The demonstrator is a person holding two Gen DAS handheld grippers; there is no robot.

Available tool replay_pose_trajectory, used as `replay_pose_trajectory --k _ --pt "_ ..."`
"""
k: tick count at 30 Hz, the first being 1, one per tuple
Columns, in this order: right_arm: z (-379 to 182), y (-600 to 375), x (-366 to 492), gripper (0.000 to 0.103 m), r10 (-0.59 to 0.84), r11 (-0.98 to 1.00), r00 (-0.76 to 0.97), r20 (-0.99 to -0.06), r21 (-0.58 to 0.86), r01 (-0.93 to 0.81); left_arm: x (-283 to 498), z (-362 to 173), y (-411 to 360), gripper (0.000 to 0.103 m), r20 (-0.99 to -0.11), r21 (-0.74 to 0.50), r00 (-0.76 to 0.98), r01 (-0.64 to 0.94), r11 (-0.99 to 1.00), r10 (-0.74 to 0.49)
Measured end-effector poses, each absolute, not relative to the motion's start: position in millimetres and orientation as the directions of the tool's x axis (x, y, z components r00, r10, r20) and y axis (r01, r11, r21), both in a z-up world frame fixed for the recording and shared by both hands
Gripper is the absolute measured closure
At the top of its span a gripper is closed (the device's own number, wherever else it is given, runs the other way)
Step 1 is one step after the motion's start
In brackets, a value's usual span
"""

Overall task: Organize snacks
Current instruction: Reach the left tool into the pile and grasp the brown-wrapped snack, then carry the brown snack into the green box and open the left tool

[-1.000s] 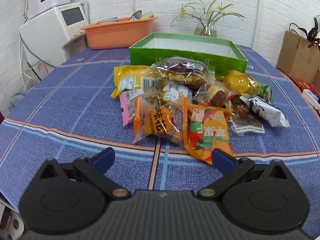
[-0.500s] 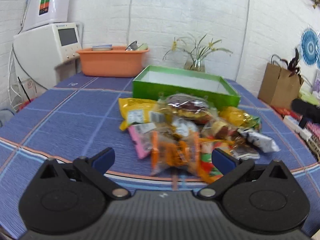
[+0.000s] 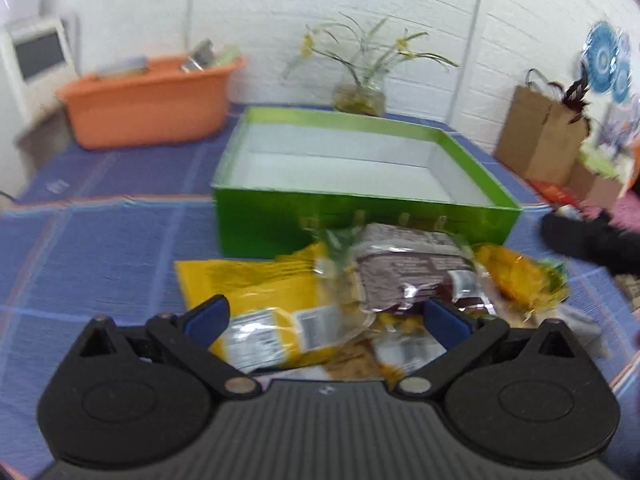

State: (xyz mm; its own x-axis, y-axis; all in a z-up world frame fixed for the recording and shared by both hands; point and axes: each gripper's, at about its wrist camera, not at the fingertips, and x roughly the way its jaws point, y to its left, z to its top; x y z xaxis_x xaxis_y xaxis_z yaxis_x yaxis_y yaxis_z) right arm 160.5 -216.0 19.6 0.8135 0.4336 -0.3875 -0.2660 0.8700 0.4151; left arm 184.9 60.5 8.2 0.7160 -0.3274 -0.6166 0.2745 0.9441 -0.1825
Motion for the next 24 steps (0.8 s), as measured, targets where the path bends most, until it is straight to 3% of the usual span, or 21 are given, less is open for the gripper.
replay_pose_trajectory --k 4,6,9,13,16,17,18,20,24 --pt "6 -203 180 0.003 0.442 0.882 0.781 -0.442 0.374 -0.287 198 -2 65 0.000 -0.579 -0.325 0.689 0.294 0.899 -0.435" --pt "3 -198 188 0.008 0.448 0.885 0.764 -0.464 0.354 -0.304 200 -1 62 0.001 -0.580 -0.333 0.675 0.314 0.889 -0.456" --pt "2 -198 202 0.002 0.465 0.871 0.737 -0.491 0.401 -0.283 199 1 56 0.001 -0.593 -0.324 0.644 0.359 0.876 -0.483" --pt "8 -186 210 0.000 0.456 0.888 0.703 -0.546 0.330 -0.320 203 -1 48 0.002 -0.603 -0.272 0.641 0.395 0.878 -0.475" --pt "10 -182 215 0.002 0.475 0.879 0.676 -0.564 0.336 -0.338 205 -2 54 0.017 -0.571 -0.331 0.627 0.416 0.847 -0.530" --pt "12 -181 216 0.019 0.491 0.871 0.664 -0.564 0.346 -0.350 205 -2 56 0.024 -0.567 -0.346 0.624 0.412 0.843 -0.538" --pt "14 -180 214 0.023 0.484 0.874 0.668 -0.565 0.339 -0.347 204 -2 57 0.027 -0.565 -0.346 0.627 0.410 0.844 -0.536" --pt "19 -179 210 0.042 0.479 0.878 0.679 -0.557 0.324 -0.353 200 2 58 0.033 -0.551 -0.346 0.630 0.424 0.837 -0.547" --pt "33 -183 196 0.057 0.471 0.881 0.727 -0.500 0.316 -0.353 186 12 59 0.043 -0.520 -0.343 0.647 0.439 0.830 -0.557"
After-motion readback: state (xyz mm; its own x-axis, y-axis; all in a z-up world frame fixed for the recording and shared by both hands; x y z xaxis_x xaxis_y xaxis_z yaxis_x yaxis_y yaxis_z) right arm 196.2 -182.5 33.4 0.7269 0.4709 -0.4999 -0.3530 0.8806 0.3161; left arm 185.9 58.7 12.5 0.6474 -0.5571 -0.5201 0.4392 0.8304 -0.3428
